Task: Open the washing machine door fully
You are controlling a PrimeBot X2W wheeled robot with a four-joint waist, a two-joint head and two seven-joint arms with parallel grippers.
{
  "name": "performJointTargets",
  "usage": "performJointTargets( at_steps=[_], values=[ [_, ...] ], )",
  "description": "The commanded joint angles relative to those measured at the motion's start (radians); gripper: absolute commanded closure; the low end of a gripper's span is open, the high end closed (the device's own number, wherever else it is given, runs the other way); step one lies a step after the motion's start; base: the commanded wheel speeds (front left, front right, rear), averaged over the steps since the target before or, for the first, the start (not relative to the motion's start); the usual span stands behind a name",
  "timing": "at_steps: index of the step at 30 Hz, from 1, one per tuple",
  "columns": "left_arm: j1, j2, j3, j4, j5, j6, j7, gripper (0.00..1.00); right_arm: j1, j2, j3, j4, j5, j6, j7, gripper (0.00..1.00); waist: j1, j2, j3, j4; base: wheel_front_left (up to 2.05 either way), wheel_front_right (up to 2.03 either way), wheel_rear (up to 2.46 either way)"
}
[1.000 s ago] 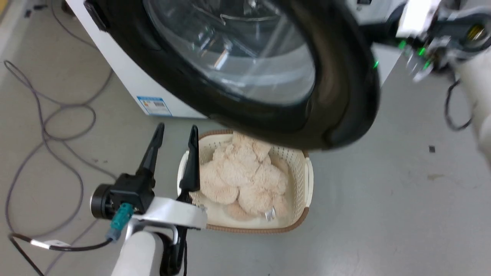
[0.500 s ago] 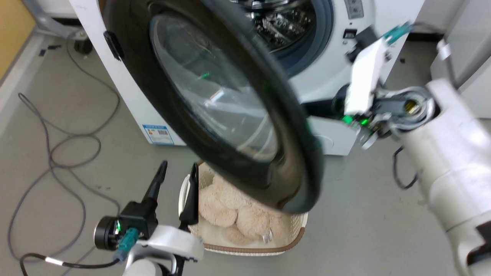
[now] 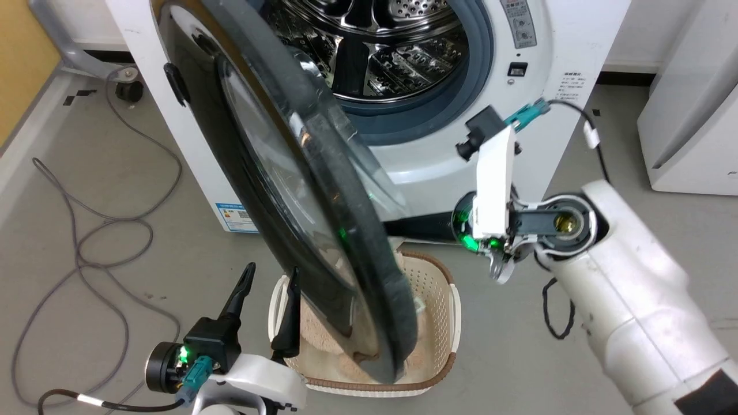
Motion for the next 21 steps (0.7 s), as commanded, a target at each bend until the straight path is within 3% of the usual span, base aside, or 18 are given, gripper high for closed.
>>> performJointTargets(
  at_steps=[1, 5, 6, 7, 8, 14, 21],
  values=[
    [0.011, 0.001, 0.001, 0.001, -0.002, 0.000, -0.005, 0.00, 0.024, 0.011, 0.000, -0.013, 0.006, 0.001, -0.002, 1.00, 0.0002, 0.0000, 0.000, -0.001, 0.00, 0.00, 0.00],
    [0.010, 0.001, 0.002, 0.000, -0.001, 0.001, -0.005, 0.00, 0.061, 0.006, -0.032, -0.058, 0.004, 0.001, -0.068, 1.00, 0.0002, 0.0000, 0.001, -0.003, 0.00, 0.00, 0.00],
    [0.011, 0.001, 0.002, 0.000, -0.001, 0.001, -0.005, 0.00, 0.076, 0.002, -0.045, -0.074, 0.003, 0.001, -0.093, 0.94, 0.0002, 0.0000, 0.000, -0.003, 0.00, 0.00, 0.00],
    [0.012, 0.001, 0.002, 0.001, -0.001, 0.001, -0.005, 0.00, 0.095, -0.002, -0.059, -0.091, 0.004, 0.001, -0.119, 0.25, 0.0002, 0.0000, -0.005, -0.003, 0.00, 0.00, 0.00],
    [0.014, 0.001, 0.000, 0.003, -0.002, 0.000, -0.005, 0.00, 0.118, -0.008, -0.072, -0.107, 0.007, 0.001, -0.139, 0.00, 0.0002, 0.0000, -0.010, -0.001, 0.00, 0.00, 0.00],
    [0.032, 0.001, -0.006, 0.018, -0.016, 0.002, -0.005, 0.00, 0.295, -0.039, -0.163, -0.211, 0.056, 0.001, -0.247, 0.00, 0.0002, 0.0000, -0.038, -0.006, 0.00, 0.00, 0.00],
    [0.048, 0.001, 0.005, 0.031, -0.024, 0.003, -0.005, 0.00, 0.534, -0.061, -0.255, -0.330, 0.036, 0.001, -0.440, 0.00, 0.0002, 0.0000, -0.063, -0.024, 0.00, 0.00, 0.00]
  ],
)
